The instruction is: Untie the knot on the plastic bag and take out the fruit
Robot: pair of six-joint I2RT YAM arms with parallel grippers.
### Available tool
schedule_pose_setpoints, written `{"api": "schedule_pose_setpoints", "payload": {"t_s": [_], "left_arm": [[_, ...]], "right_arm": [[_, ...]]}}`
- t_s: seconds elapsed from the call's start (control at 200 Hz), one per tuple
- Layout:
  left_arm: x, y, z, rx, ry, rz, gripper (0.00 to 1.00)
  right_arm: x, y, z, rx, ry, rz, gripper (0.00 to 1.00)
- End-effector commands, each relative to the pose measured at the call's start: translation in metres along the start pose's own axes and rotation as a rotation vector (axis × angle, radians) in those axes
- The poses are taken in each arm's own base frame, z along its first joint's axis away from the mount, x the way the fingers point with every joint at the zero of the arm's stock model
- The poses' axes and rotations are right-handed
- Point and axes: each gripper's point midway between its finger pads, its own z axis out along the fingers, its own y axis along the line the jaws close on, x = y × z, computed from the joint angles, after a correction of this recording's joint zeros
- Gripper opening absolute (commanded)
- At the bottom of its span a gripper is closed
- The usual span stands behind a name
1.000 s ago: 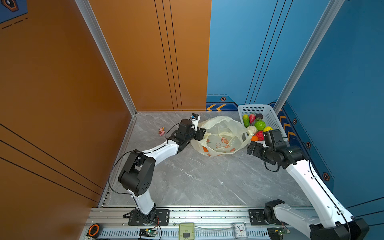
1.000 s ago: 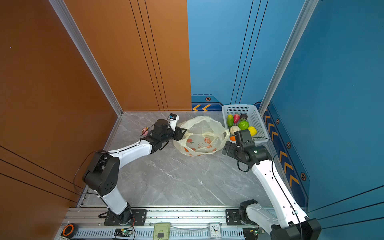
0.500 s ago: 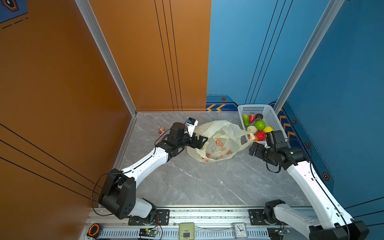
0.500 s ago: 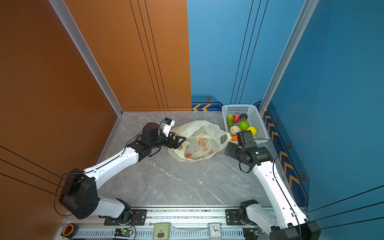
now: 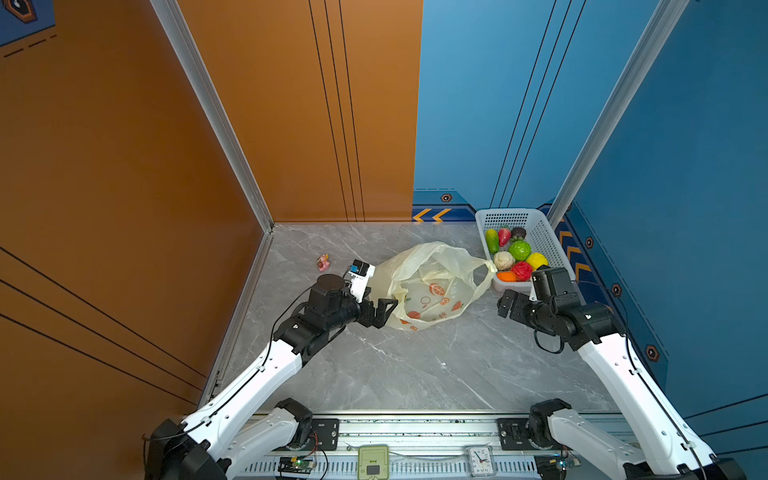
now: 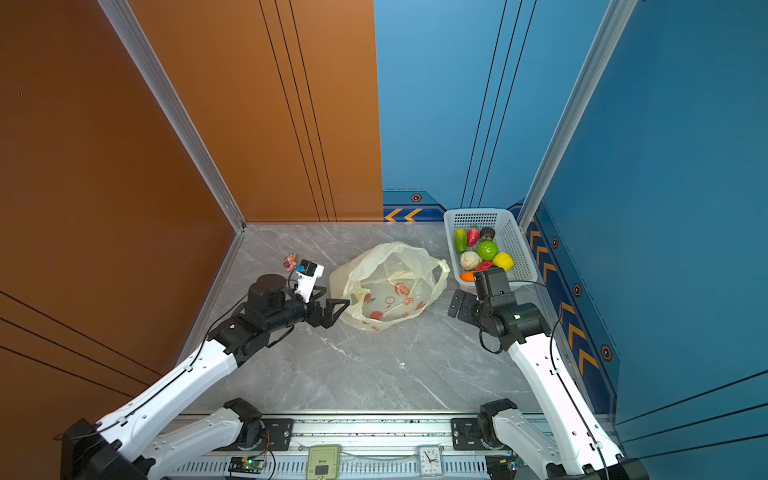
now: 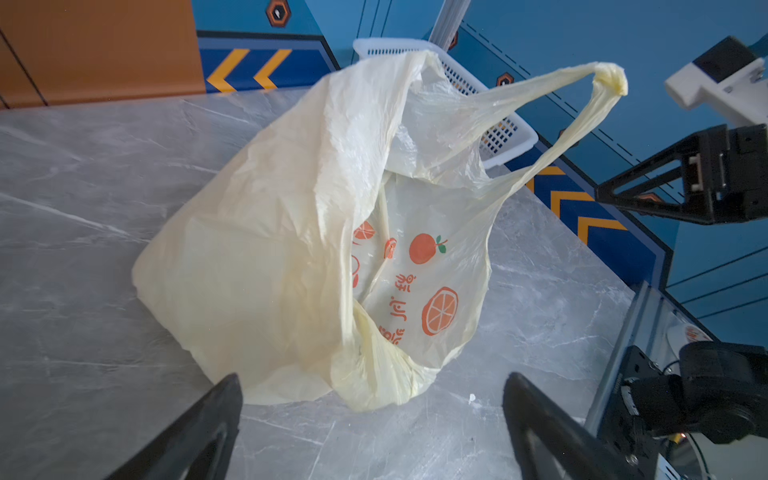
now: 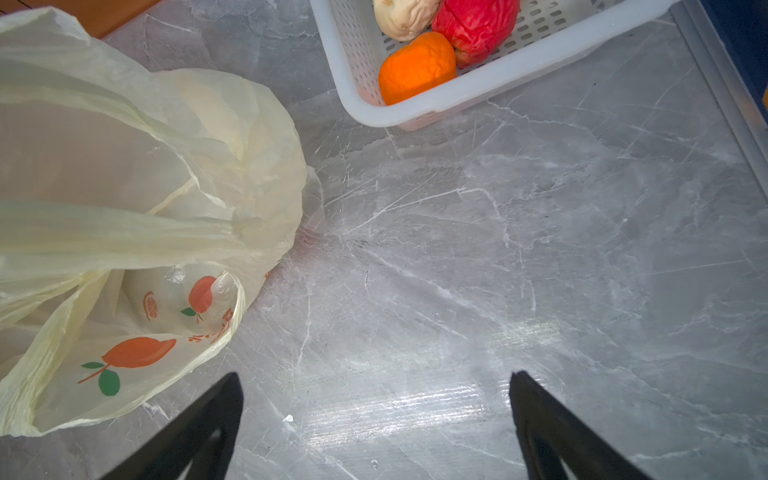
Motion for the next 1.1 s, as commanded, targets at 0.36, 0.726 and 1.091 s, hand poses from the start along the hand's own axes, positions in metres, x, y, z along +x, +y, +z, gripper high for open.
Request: {"api": "schedule_pose_setpoints", "payload": {"t_s": [0.36, 0.726, 1.091], "left_arm": [[0.045, 0.107, -0.043, -0.543, -0.096, 0.079, 0.98], [0.054, 0.180, -0.037, -0.707, -0.117, 0.002, 0.98], [0.059, 0.237, -0.033, -0.766, -0.213, -0.019, 0.98]], "right_arm": [[-0.047, -0.022, 0.038, 0.053, -0.237, -0.111, 1.00], [-0.078, -0.044, 0.097, 0.104, -0.350, -0.196, 1.00], [-0.085, -0.048, 0.135, 0.091, -0.500, -0.269, 1.00]]}}
